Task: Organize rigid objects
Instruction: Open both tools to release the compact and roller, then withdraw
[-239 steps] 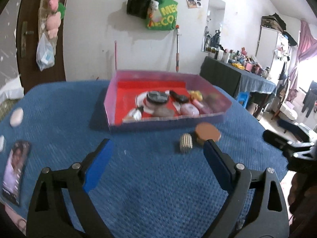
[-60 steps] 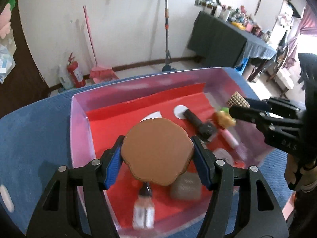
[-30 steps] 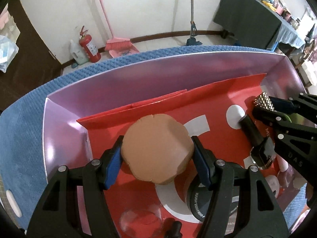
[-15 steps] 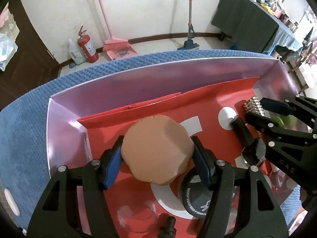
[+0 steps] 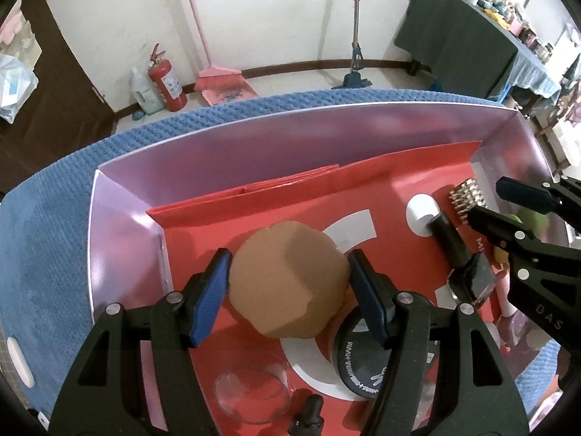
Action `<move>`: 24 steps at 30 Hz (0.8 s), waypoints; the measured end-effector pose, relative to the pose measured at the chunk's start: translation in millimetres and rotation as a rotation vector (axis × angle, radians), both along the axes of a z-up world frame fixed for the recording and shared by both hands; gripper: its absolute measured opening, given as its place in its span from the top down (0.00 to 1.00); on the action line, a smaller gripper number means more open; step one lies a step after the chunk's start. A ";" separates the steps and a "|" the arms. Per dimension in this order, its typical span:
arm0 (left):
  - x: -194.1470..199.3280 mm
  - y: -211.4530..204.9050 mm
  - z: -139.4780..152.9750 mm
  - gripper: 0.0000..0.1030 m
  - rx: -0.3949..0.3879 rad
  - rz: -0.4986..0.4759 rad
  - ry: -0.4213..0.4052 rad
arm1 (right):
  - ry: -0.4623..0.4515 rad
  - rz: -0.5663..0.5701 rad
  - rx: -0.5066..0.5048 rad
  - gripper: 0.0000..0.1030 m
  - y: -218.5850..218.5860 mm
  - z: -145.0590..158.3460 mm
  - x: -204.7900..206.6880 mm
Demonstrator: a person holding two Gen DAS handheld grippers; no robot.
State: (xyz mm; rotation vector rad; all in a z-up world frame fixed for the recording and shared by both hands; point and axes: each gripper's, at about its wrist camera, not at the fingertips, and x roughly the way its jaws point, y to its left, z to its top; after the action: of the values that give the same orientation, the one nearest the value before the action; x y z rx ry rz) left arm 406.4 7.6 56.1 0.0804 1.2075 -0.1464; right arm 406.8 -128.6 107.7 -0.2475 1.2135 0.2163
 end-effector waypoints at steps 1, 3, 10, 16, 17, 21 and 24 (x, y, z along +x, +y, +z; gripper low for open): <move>-0.9 0.2 0.9 0.38 0.001 0.000 -0.001 | 0.001 -0.001 0.001 0.57 -0.5 0.4 -0.4; -2.3 0.3 3.4 0.38 0.001 -0.004 -0.005 | -0.004 -0.005 0.008 0.57 -1.8 3.3 -2.0; -17.0 1.0 24.4 0.38 -0.008 0.003 -0.050 | -0.045 -0.011 0.030 0.56 -8.1 25.1 -16.1; -46.8 1.0 50.2 0.38 -0.044 0.008 -0.112 | -0.103 -0.013 0.047 0.48 -11.4 53.3 -41.6; -54.3 1.2 55.3 0.38 -0.051 0.008 -0.131 | -0.113 -0.016 0.054 0.46 -12.9 58.4 -46.0; -81.6 3.4 68.6 0.32 -0.087 0.013 -0.195 | -0.193 -0.030 0.062 0.31 -18.5 78.3 -71.0; -103.6 4.0 71.5 0.28 -0.117 0.004 -0.228 | -0.262 -0.039 0.062 0.25 -22.4 88.6 -92.5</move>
State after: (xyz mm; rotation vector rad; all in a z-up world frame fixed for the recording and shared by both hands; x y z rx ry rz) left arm 302.9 11.6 127.7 -0.0076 0.9695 -0.1984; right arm 314.2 -151.1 196.2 -0.1913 0.9500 0.1810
